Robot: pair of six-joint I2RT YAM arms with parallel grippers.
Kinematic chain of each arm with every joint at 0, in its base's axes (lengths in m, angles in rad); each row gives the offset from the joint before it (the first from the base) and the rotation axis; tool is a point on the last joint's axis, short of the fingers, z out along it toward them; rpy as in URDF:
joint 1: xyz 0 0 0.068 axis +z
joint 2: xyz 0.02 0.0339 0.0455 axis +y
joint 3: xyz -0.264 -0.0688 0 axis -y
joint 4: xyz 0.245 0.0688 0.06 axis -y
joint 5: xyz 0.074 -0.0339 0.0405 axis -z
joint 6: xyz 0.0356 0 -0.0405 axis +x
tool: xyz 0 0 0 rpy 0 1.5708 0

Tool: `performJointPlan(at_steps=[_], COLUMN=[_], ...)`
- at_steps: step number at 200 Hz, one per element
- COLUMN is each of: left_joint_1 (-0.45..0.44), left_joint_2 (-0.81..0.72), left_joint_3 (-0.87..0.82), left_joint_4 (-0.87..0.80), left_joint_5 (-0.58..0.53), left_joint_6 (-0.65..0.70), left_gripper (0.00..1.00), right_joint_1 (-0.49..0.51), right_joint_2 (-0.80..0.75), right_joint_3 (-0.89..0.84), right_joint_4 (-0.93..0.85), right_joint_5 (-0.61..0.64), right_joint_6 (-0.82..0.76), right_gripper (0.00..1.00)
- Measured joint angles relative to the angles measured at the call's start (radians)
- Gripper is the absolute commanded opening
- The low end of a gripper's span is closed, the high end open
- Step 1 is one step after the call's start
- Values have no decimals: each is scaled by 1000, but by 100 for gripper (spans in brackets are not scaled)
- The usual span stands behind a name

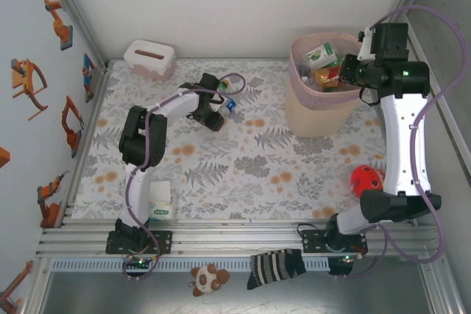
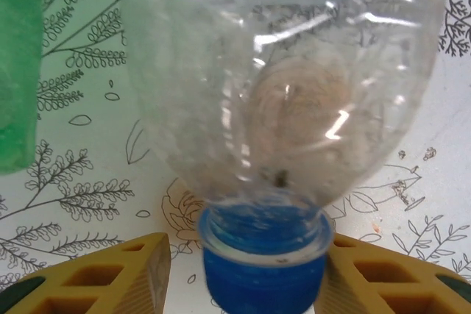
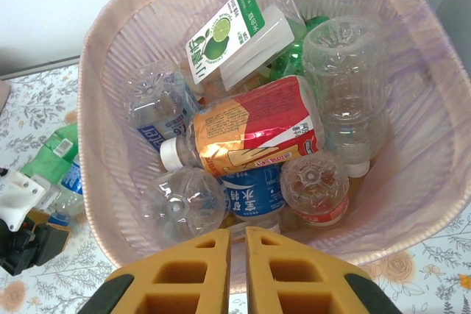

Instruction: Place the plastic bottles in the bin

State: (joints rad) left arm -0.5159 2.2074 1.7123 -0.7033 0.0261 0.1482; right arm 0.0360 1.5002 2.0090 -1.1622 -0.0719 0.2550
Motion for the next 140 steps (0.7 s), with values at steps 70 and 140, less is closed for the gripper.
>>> performJointPlan(at_steps=[70,140], left_joint_1=[3,3], left_joint_2=[15,18], left_joint_3=[35,35], left_joint_4=[13,14], left_joint_5=[23,35], left_joint_6=[0,-1], left_gripper=[44,30], right_joint_1=[0,0], right_joint_2=[-10,-10], right_joint_3=[0,0], right_joint_4=[0,0], right_joint_5=[-8,-18], right_joint_6=[0,8], right_gripper=[13,12])
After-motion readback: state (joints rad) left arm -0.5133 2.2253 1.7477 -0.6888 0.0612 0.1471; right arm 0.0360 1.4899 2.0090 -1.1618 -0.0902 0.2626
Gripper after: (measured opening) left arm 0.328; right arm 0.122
